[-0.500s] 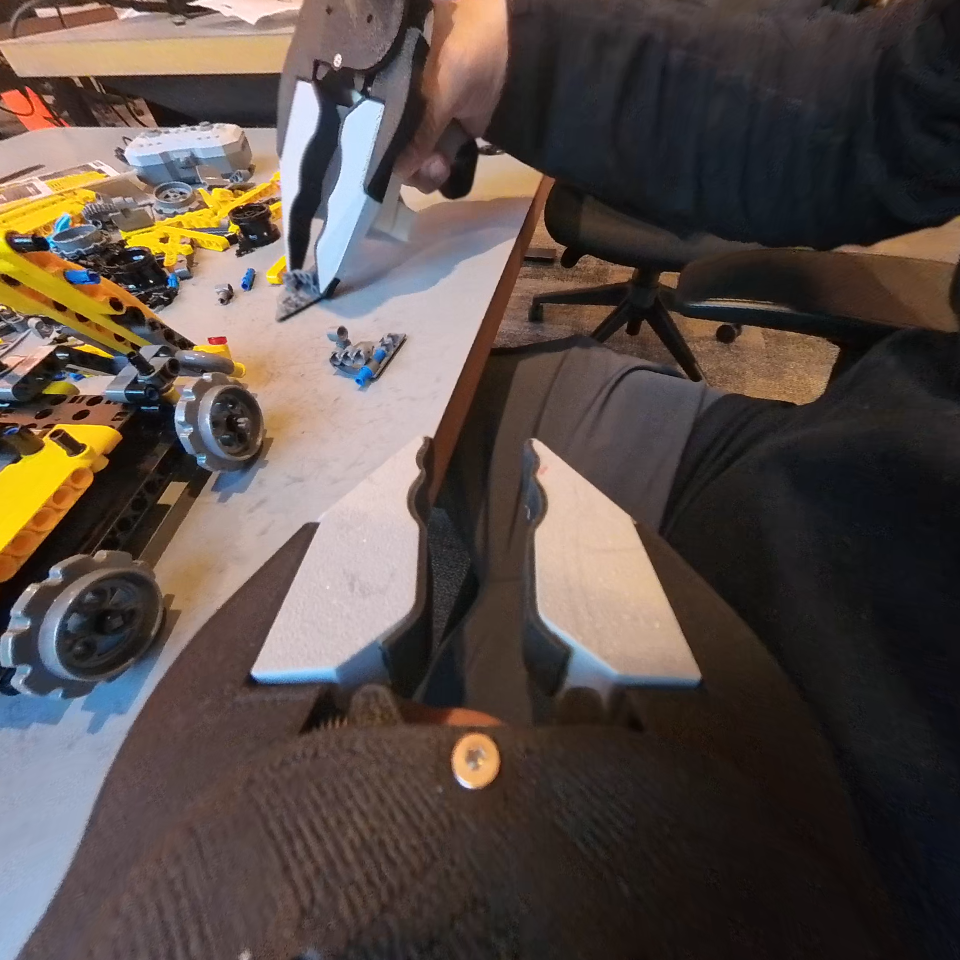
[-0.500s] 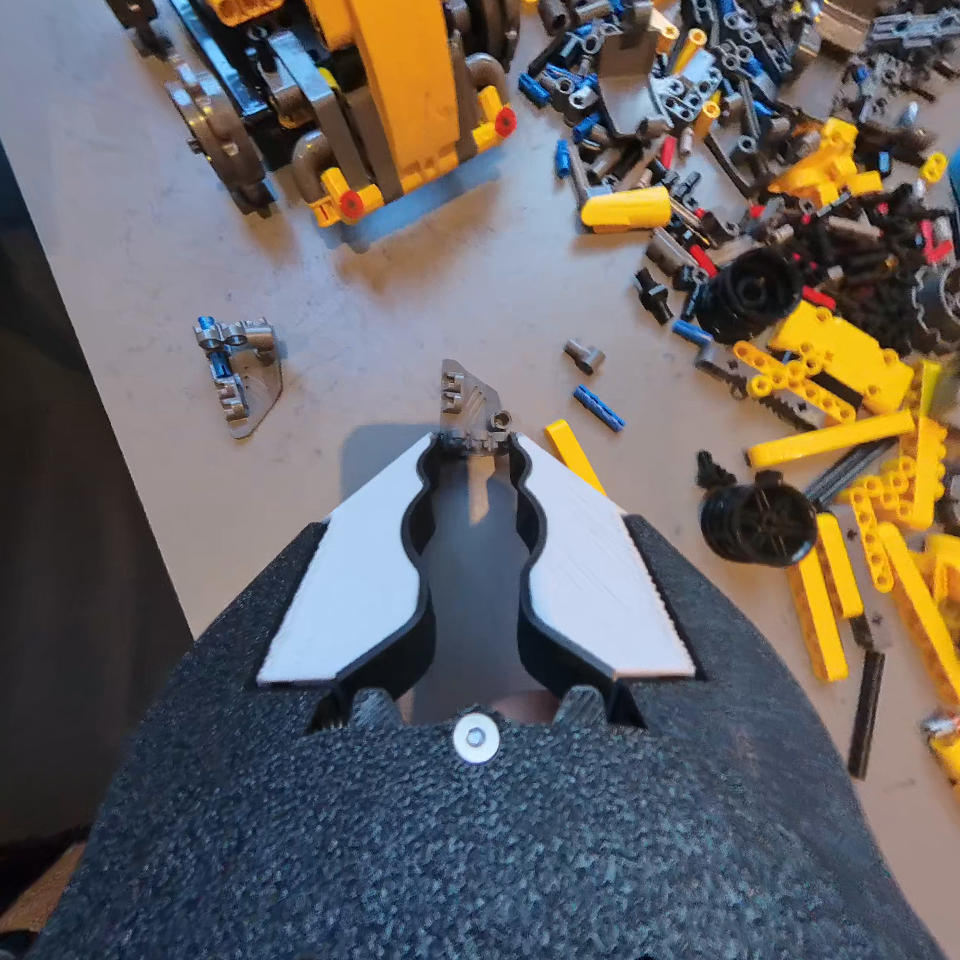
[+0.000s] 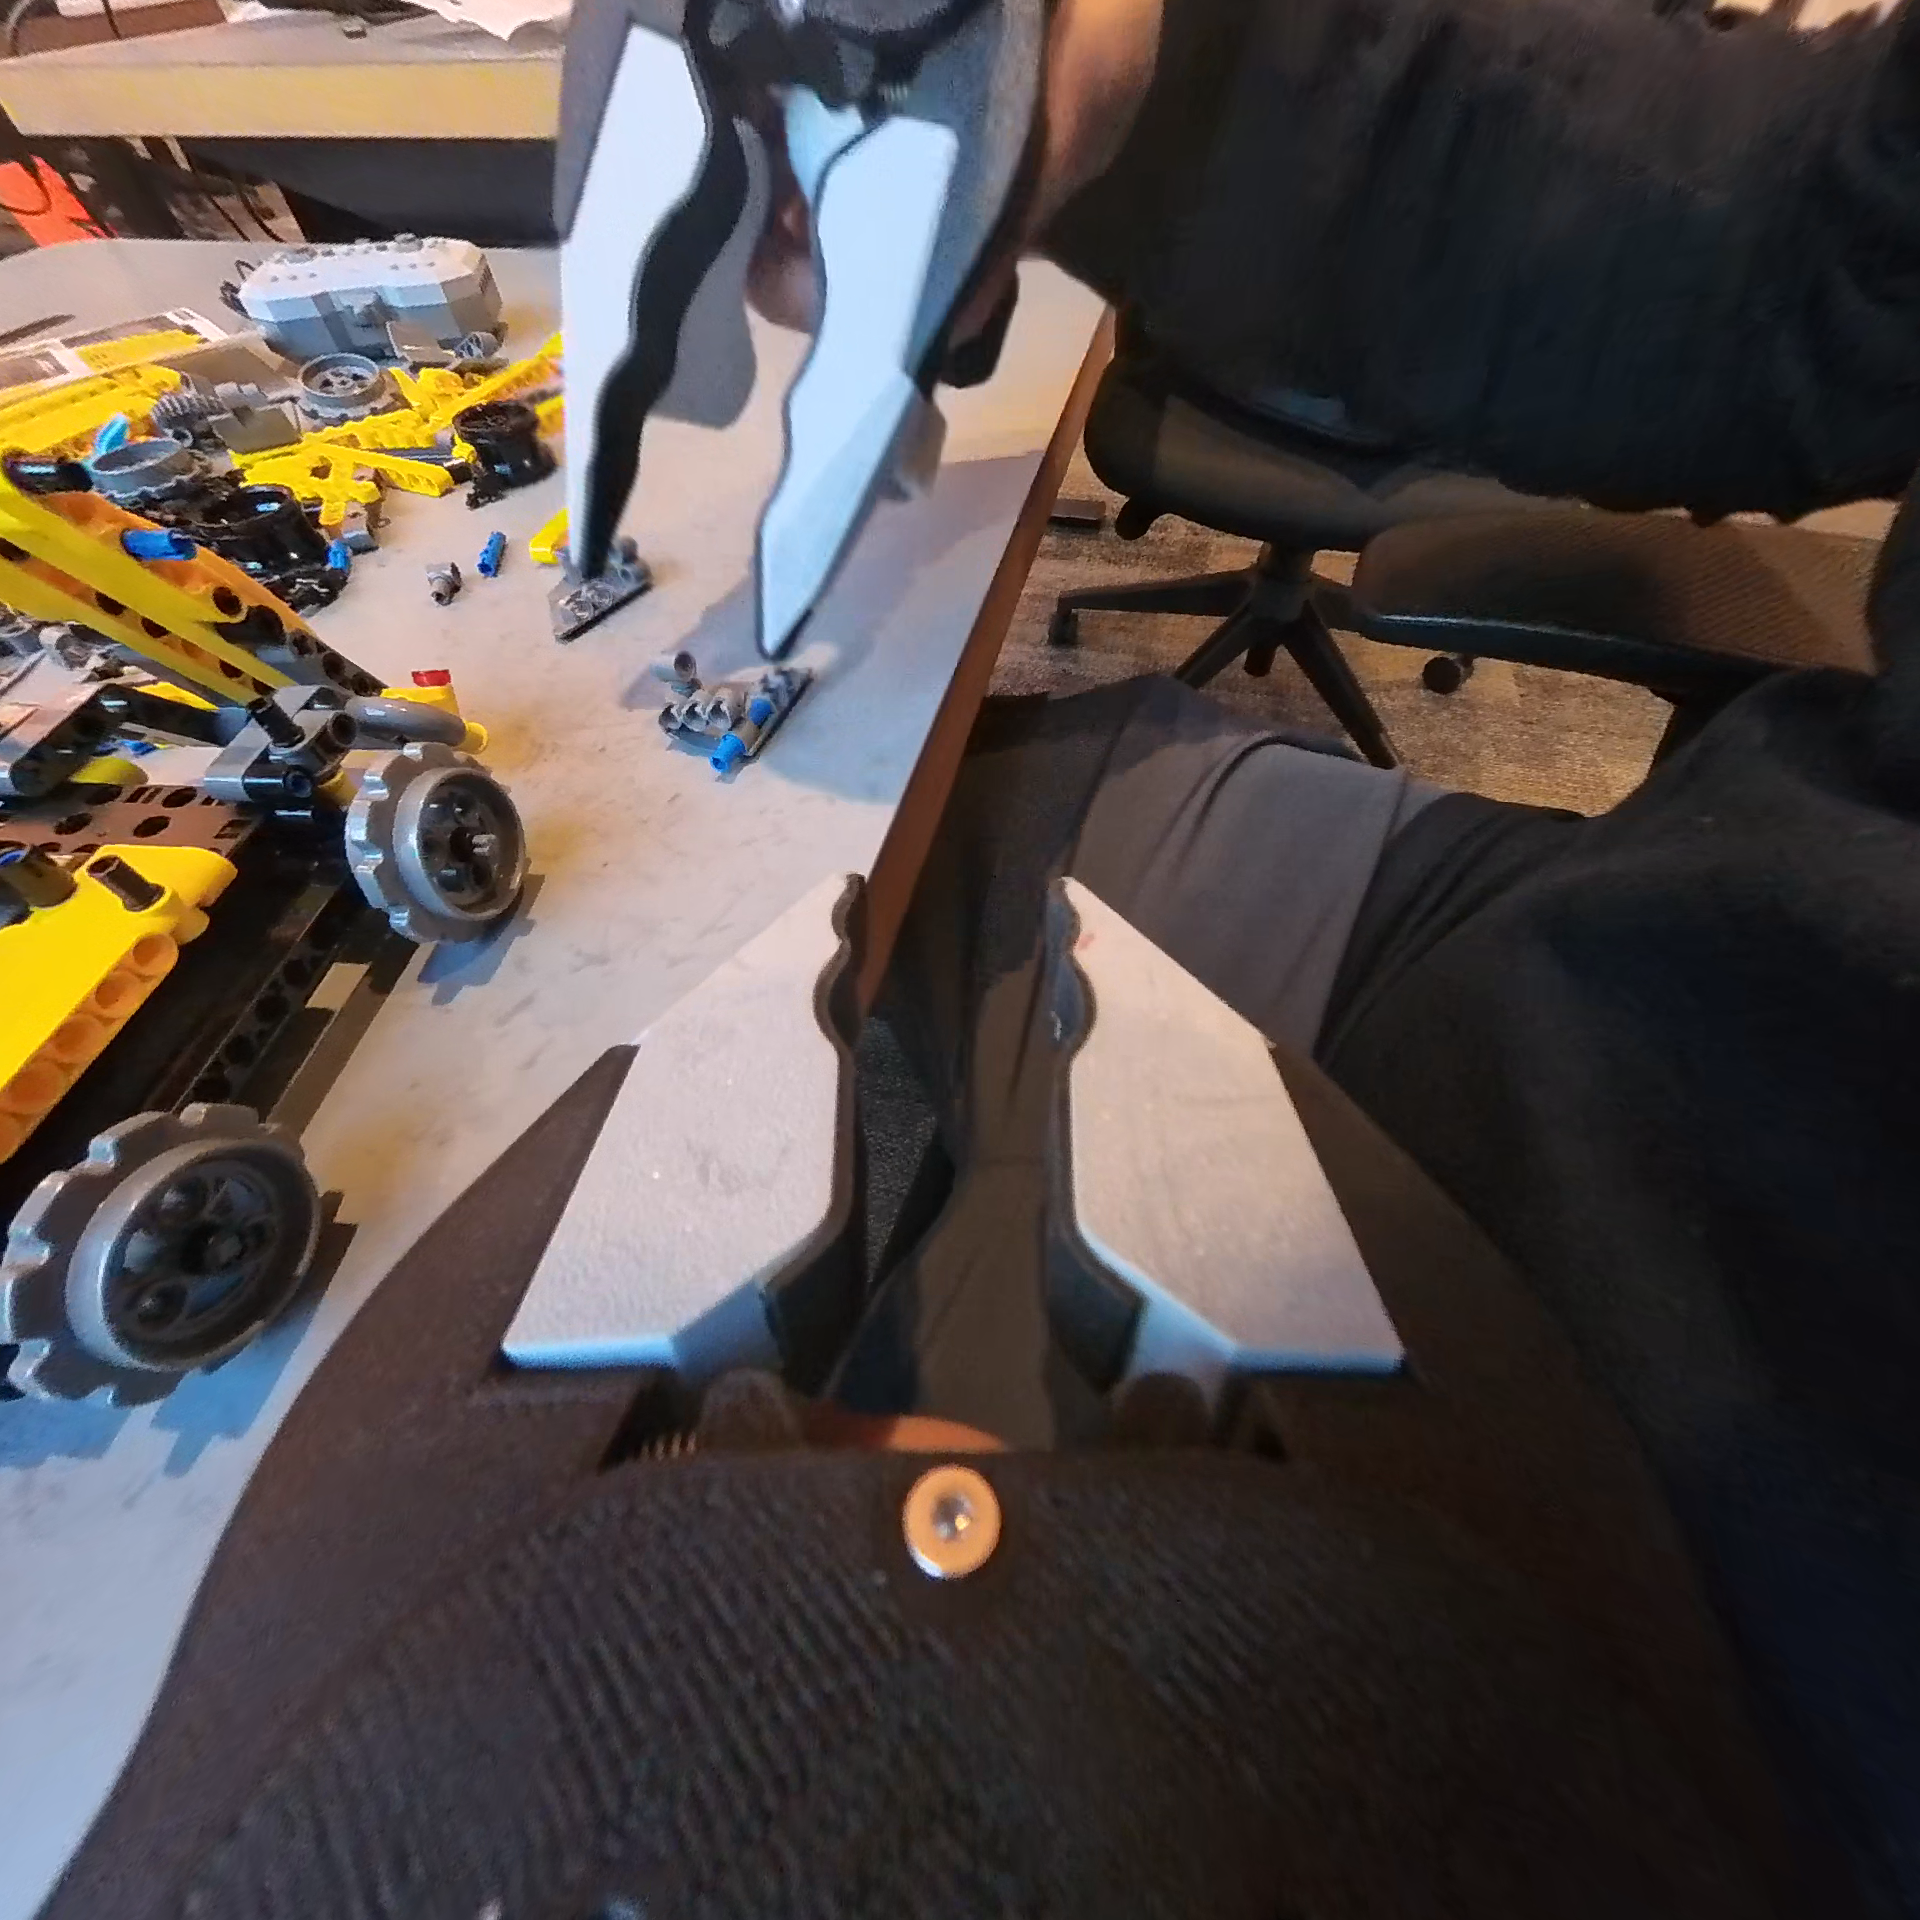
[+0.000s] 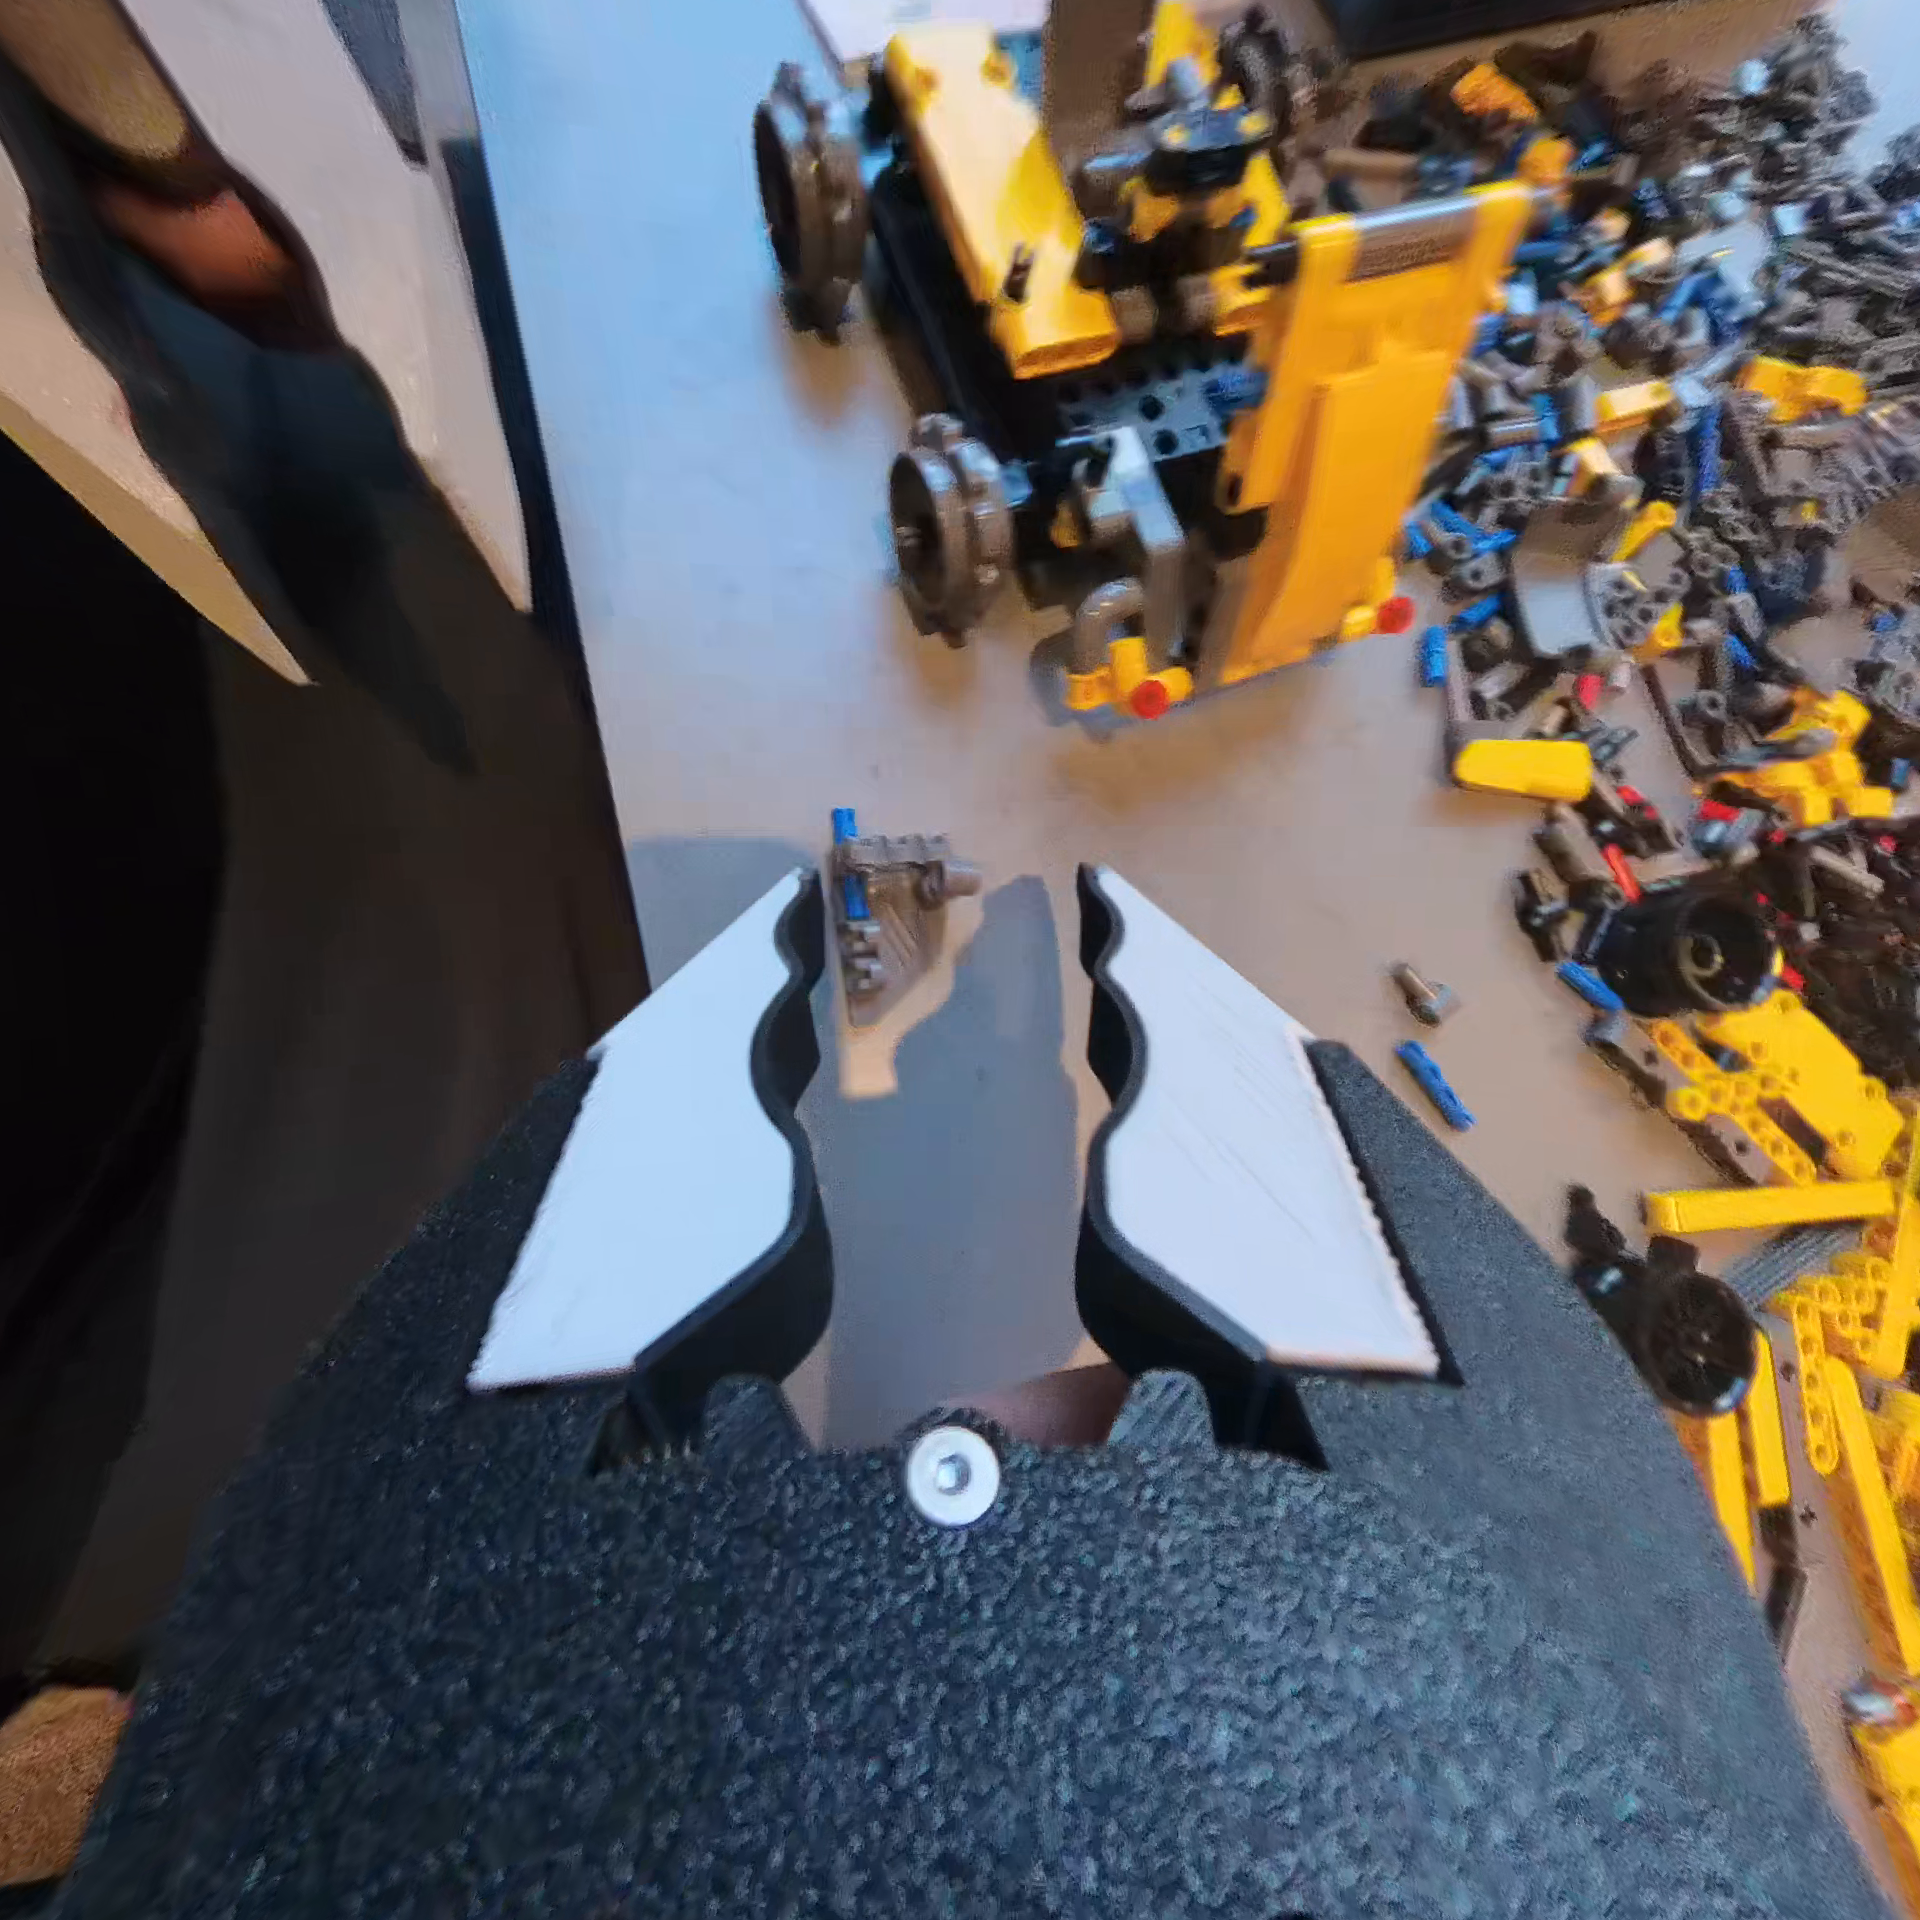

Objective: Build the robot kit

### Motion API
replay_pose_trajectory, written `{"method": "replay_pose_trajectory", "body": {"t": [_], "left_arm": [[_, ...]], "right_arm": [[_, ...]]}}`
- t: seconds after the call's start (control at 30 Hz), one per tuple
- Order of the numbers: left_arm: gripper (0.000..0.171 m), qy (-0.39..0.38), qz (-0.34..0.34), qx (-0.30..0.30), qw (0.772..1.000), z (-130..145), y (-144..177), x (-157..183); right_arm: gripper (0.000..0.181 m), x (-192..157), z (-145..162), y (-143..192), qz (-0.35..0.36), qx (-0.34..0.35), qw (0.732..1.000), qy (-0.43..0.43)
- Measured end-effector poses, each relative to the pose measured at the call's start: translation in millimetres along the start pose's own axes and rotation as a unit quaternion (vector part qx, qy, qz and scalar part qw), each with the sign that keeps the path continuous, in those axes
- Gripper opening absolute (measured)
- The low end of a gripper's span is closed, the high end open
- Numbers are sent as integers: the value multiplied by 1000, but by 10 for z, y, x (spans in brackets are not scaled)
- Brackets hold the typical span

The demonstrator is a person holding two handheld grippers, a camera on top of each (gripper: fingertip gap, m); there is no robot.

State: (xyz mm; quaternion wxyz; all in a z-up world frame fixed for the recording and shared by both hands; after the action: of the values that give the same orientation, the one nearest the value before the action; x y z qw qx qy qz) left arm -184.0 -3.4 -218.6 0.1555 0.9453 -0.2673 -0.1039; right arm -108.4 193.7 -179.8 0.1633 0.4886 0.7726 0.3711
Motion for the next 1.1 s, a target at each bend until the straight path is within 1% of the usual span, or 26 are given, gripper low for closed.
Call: {"method": "replay_pose_trajectory", "body": {"t": [0.07,0.13,0.2,0.3,0.43,0.53,0.57,0.63,0.7,0.8,0.93,1.1], "left_arm": [[32,-1,0,-1,1000,2,-1,2],[32,-3,-1,-1,1000,0,2,6],[32,-6,-2,-1,1000,-1,8,13],[32,-10,-3,-4,1000,3,6,20],[33,-10,-4,-4,1000,3,12,18],[32,-10,-3,-2,1000,0,11,20],[33,-10,-2,-3,1000,2,7,22],[33,-12,0,-6,1000,6,-4,27],[33,-13,0,-6,1000,7,-6,29],[33,-14,-3,-7,1000,6,1,22],[32,-7,-7,-6,1000,18,11,-4],[33,-5,0,-8,1000,22,-16,4]], "right_arm": [[46,-70,8,-105,1,-23,1000,15],[40,-72,43,-171,-8,-34,999,7],[31,-72,53,-181,-20,-29,999,-1],[27,-57,94,-136,-13,-26,1000,5],[27,74,243,61,10,-26,999,-20],[26,281,382,297,55,-29,997,-41],[13,366,430,385,74,-28,996,-44],[9,562,537,543,111,-28,992,-52],[9,741,657,610,117,-30,990,-75],[17,921,866,559,118,-61,986,-105],[19,888,926,580,107,-41,987,-111],[24,896,969,674,117,-44,987,-103]]}}
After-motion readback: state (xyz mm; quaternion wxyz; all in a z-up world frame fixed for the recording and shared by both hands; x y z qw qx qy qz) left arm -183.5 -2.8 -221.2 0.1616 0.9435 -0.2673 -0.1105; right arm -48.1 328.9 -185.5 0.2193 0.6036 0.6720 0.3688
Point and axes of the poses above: each gripper's, where its closed fingertips meet, y back along the fingers, z out of its underside, x = y × z across the jaws, the point moved 9 cm from there along y, back along the fingers, and after that the axes turned 5 degrees about -y, right-handed, at the moved point
